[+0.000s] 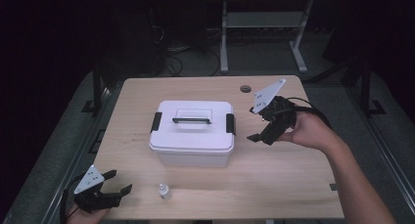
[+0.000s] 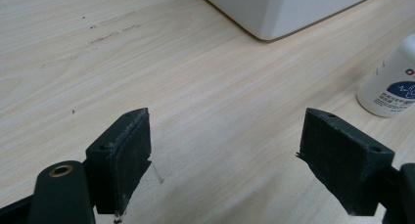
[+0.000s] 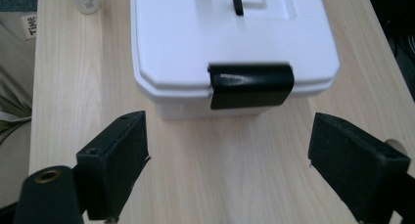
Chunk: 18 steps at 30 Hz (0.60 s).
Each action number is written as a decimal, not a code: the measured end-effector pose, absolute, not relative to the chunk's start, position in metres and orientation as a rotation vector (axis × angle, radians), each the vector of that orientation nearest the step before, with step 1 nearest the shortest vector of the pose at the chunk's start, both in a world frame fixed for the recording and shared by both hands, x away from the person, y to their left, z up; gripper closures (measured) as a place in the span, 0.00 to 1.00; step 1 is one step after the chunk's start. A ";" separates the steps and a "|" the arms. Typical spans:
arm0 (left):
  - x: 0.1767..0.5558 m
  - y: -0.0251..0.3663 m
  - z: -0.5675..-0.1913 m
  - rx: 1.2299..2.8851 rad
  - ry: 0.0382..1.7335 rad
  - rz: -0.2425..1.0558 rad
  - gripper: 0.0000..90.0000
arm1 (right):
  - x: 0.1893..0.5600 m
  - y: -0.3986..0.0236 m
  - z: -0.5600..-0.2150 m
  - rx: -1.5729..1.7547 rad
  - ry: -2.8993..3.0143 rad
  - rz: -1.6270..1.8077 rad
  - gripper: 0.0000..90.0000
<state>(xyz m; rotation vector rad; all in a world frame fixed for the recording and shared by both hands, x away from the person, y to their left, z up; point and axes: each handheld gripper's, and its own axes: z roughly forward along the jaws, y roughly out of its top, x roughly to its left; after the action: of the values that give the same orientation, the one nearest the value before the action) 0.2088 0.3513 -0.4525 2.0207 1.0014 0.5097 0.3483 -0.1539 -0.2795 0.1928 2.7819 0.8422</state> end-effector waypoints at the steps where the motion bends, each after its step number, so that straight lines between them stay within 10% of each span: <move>1: 0.209 0.352 -0.452 2.021 1.001 0.508 0.21 | 0.349 -0.151 -0.278 0.187 2.783 0.841 0.16; 18: 0.209 0.352 -0.453 2.020 1.003 0.508 0.21 | 0.362 -0.111 -0.271 0.086 2.822 0.809 0.16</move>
<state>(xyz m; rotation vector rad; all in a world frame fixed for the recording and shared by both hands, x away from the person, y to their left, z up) 0.2085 0.3516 -0.4526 2.0202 1.0029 0.5081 0.3624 -0.1109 -0.2708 0.0862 2.8222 0.8093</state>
